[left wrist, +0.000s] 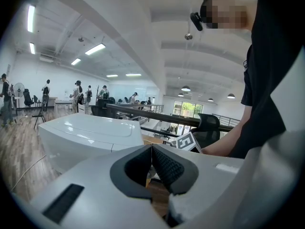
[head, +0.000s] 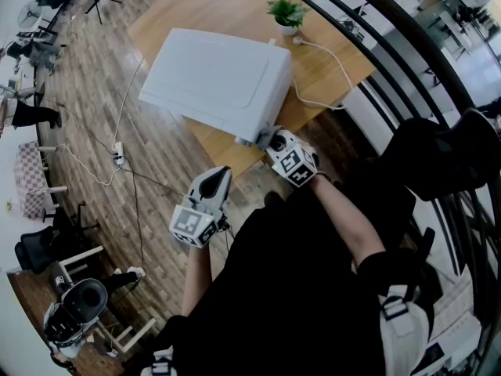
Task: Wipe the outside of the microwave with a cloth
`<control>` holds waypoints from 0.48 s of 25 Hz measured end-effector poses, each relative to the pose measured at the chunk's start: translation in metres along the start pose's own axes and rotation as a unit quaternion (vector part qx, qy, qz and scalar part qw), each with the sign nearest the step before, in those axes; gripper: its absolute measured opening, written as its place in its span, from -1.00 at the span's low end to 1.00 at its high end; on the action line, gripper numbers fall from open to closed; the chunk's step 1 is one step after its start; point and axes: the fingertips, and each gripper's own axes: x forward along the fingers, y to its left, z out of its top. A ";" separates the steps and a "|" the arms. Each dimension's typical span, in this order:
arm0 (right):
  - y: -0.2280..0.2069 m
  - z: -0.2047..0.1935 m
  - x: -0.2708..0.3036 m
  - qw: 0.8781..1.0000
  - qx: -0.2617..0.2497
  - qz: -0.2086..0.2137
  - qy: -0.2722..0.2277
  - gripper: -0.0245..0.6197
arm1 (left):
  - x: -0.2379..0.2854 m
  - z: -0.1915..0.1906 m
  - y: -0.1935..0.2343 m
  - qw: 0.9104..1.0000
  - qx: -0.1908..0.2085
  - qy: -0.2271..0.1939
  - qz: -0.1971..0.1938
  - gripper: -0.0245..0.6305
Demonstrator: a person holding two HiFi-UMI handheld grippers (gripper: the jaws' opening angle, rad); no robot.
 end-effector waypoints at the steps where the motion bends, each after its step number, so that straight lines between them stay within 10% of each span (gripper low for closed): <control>1: 0.001 0.000 0.000 1.000 0.001 0.001 -0.001 -0.88 | 0.000 0.000 0.000 1.000 0.000 0.000 0.000 -0.92; 12: 0.004 -0.014 0.007 1.000 0.008 0.013 0.017 -0.88 | 0.000 0.000 0.001 1.000 -0.001 0.005 0.005 -0.92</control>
